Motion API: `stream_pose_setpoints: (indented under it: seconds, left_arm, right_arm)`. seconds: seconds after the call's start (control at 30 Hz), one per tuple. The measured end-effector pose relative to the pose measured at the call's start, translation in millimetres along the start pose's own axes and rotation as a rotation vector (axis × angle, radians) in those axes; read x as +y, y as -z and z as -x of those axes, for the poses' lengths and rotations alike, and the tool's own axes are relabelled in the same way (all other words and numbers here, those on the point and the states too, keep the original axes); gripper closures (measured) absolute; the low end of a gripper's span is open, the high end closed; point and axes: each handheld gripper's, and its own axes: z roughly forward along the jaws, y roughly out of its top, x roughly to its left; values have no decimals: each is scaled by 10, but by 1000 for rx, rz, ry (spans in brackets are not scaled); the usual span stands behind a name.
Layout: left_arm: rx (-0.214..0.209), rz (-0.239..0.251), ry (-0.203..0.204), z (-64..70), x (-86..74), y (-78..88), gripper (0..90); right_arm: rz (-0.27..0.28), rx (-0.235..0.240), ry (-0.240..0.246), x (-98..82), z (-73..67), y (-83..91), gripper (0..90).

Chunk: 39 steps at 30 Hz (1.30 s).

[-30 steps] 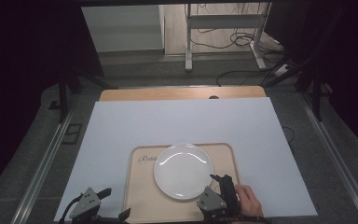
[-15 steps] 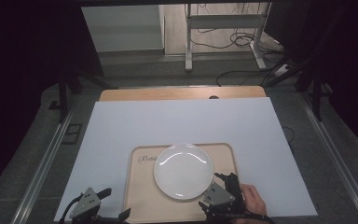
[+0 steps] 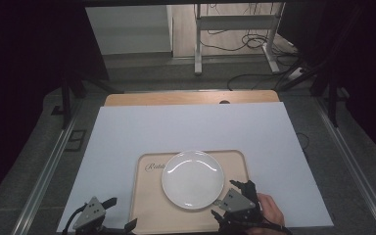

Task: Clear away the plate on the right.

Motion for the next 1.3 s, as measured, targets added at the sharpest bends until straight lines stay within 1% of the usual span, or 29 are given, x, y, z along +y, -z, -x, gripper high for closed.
stream_pose_setpoints:
  seconds: [0.13,0.27,0.53,0.83,1.23,1.3]
  left_arm:
    - [1,0,0,1,0,0,38]
    - [0,1,0,-1,0,1,37]
    - [0,1,0,-1,0,1,37]
    - [1,1,0,-1,0,0,37]
    - [0,1,1,-2,0,1,37]
    - [0,0,1,-2,0,1,37]
  right_arm:
    - [4,8,-26,-25,31,22,1]
    - [5,6,-48,-51,56,39,0]
    - [13,5,-82,-99,88,71,0]
    - [8,6,-109,-157,146,97,0]
    - [-12,-19,-145,-235,204,118,0]
    - [-14,-41,-154,-245,211,118,0]
